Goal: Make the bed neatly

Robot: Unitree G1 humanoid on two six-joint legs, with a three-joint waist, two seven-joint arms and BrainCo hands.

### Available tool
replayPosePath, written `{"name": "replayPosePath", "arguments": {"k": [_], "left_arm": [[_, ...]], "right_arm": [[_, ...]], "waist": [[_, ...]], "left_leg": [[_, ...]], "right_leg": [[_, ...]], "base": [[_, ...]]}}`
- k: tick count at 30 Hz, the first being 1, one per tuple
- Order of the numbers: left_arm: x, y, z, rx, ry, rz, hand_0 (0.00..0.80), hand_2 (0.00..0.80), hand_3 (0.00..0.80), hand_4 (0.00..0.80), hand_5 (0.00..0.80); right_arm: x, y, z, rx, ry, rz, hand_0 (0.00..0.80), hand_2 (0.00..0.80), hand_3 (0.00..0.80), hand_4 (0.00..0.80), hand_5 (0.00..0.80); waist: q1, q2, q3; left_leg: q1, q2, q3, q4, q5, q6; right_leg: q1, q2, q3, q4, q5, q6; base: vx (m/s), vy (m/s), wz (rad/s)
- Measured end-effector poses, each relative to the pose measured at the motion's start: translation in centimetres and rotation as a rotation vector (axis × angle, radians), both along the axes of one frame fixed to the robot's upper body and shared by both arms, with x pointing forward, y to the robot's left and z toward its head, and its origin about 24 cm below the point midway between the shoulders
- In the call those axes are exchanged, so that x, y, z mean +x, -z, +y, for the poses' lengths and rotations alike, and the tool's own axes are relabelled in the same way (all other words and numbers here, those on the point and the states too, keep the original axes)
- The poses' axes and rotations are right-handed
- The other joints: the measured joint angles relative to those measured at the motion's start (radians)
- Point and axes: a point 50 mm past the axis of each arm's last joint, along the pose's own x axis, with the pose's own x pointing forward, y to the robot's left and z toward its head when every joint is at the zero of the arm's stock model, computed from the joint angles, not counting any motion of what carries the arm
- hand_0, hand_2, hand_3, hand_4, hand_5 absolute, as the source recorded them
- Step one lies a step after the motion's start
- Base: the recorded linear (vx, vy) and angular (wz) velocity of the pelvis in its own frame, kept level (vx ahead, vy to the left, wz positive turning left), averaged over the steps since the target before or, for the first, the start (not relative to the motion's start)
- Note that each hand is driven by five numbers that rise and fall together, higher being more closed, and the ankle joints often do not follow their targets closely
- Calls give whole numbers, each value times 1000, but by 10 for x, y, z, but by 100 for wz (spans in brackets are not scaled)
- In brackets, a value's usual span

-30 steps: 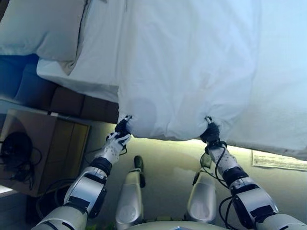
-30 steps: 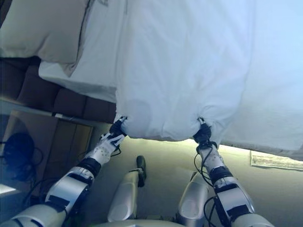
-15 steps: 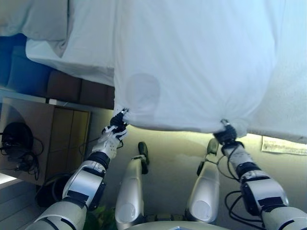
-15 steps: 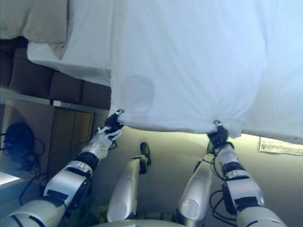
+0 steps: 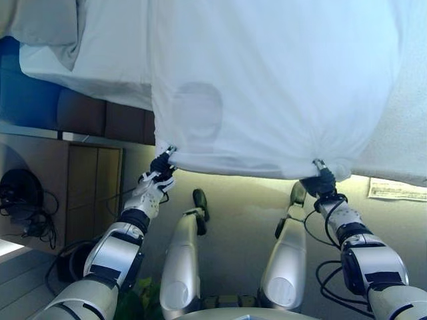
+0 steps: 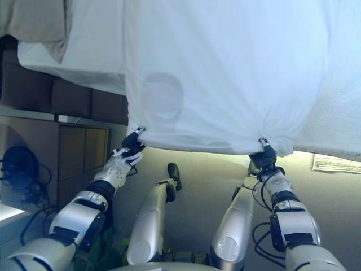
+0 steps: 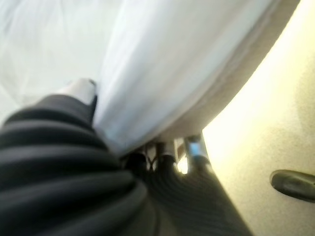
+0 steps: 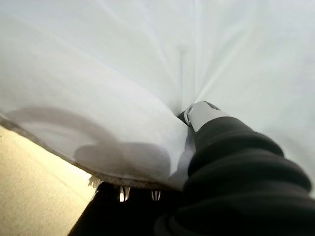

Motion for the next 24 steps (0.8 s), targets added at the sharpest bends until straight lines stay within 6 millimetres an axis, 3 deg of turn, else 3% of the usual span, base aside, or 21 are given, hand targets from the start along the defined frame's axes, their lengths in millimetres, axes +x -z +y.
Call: {"name": "replayPosePath", "arguments": {"k": [4,5,6,7,10,16,24], "left_arm": [[2,-5,0,-3,-1,-14,800,800,800,800,800],[2,-5,0,-4,-1,-15,722,722,722,722,722],[2,-4,0,-3,-6,-10,0,0,0,0,0],[2,-3,2,1,-19,3,0,0,0,0,0],[-2,5,12,-2,-77,60,0,0,0,0,0],[-17,26,37,-5,-200,148,0,0,0,0,0],[-50,45,60,19,-315,128,0,0,0,0,0]], "right_arm": [[2,-3,0,-7,-6,-6,800,800,800,800,800],[2,-3,0,-7,-6,-6,621,621,621,621,621],[2,-3,0,-6,-6,-4,160,160,160,160,160],[2,-2,0,-6,1,10,0,0,0,0,0],[-6,10,-4,-5,39,95,0,0,0,0,0],[-42,47,-17,-11,139,315,0,0,0,0,0],[-107,84,-44,70,361,447,0,0,0,0,0]], "waist": [[3,-1,1],[4,-2,2],[10,-2,2],[10,-3,2],[24,-5,4],[24,-12,8],[28,-50,19]], "left_leg": [[-31,0,1,3,-1,1],[-32,1,0,3,-1,1],[-33,2,0,3,-1,1],[-33,3,-3,3,-2,0],[-34,14,-5,3,-3,-2],[-50,30,-19,10,-1,-5],[-7,56,-34,-20,11,-23]], "right_leg": [[-29,0,1,0,2,0],[-31,0,0,0,4,2],[-31,0,-1,2,4,4],[-31,1,-3,2,4,4],[-31,10,-8,3,3,3],[-39,26,-19,15,-5,0],[16,55,-45,-9,-3,-2]], "base": [[-33,69,1],[0,0,0],[-35,-65,0],[-40,-88,-1],[-48,-88,-2],[-25,-82,0],[-13,-151,-2]]}}
